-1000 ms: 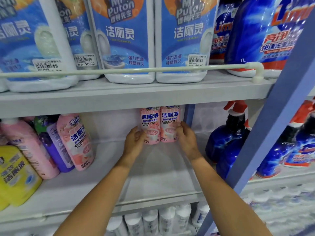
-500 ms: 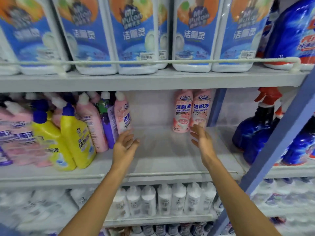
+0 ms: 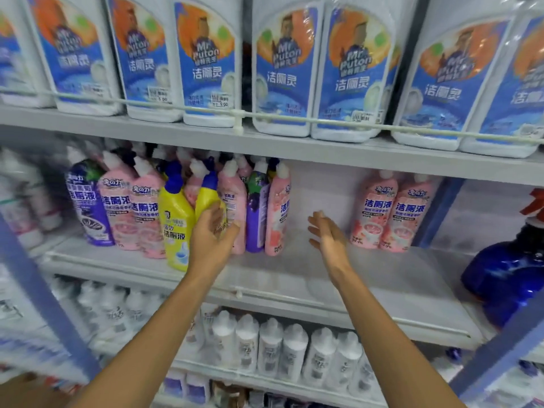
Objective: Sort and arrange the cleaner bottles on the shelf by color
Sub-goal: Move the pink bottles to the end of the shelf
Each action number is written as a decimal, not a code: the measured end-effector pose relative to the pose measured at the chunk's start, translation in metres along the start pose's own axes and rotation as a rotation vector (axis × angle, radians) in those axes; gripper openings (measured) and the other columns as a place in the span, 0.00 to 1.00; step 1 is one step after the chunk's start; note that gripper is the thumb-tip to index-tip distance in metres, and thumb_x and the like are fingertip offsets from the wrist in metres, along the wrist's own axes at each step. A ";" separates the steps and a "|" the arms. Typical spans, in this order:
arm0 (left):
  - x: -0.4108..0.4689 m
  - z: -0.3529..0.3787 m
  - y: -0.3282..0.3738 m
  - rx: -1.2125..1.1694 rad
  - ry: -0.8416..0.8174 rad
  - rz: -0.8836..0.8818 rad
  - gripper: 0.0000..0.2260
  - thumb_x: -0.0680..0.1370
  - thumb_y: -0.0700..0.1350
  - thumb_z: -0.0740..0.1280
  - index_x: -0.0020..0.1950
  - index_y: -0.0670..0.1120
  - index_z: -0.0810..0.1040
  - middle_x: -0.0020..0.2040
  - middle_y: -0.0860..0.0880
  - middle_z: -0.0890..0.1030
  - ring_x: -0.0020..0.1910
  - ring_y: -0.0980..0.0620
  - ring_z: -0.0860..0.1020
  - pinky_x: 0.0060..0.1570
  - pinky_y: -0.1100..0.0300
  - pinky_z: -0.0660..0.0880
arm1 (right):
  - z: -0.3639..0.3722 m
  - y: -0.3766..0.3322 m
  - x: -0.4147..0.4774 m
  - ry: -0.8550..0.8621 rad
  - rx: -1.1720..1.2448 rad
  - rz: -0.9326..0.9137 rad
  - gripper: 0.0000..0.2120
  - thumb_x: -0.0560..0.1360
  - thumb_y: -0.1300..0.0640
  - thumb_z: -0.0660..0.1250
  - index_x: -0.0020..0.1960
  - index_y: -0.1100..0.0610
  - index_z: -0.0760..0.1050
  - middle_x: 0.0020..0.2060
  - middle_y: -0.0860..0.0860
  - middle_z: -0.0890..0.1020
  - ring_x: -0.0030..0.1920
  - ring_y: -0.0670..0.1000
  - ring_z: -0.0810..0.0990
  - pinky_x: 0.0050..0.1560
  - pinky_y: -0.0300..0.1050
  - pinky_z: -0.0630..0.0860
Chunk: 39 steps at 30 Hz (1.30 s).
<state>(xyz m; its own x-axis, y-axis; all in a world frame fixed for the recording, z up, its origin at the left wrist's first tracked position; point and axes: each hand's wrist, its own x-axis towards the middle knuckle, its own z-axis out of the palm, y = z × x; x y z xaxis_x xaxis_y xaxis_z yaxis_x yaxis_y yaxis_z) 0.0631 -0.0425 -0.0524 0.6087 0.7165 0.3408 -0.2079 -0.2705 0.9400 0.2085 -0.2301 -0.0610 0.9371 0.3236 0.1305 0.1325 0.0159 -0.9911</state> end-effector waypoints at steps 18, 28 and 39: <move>0.070 0.092 0.003 0.403 0.353 0.115 0.40 0.70 0.40 0.77 0.77 0.39 0.62 0.73 0.40 0.69 0.76 0.44 0.65 0.76 0.59 0.60 | 0.059 -0.022 0.094 -0.230 -0.172 -0.213 0.22 0.72 0.49 0.79 0.62 0.42 0.74 0.56 0.43 0.84 0.54 0.38 0.83 0.56 0.36 0.79; 0.068 0.098 -0.002 0.598 0.509 0.107 0.24 0.76 0.41 0.63 0.72 0.45 0.67 0.67 0.44 0.75 0.65 0.42 0.76 0.61 0.44 0.77 | 0.036 -0.012 0.108 -0.331 -0.196 -0.285 0.19 0.74 0.48 0.76 0.60 0.36 0.73 0.55 0.54 0.84 0.52 0.50 0.83 0.47 0.30 0.78; 0.071 0.106 0.003 0.761 0.545 -0.015 0.22 0.76 0.41 0.70 0.69 0.42 0.70 0.63 0.40 0.79 0.59 0.36 0.79 0.51 0.45 0.76 | 0.011 -0.014 0.101 -0.397 -0.165 -0.309 0.21 0.76 0.56 0.75 0.61 0.38 0.72 0.51 0.36 0.82 0.46 0.29 0.80 0.45 0.23 0.72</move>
<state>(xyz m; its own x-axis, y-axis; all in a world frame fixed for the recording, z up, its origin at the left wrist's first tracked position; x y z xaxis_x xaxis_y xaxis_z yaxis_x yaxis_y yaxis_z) 0.1863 -0.0607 -0.0267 0.1239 0.8739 0.4701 0.4711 -0.4688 0.7472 0.2976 -0.1873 -0.0338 0.6562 0.6613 0.3634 0.4619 0.0289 -0.8865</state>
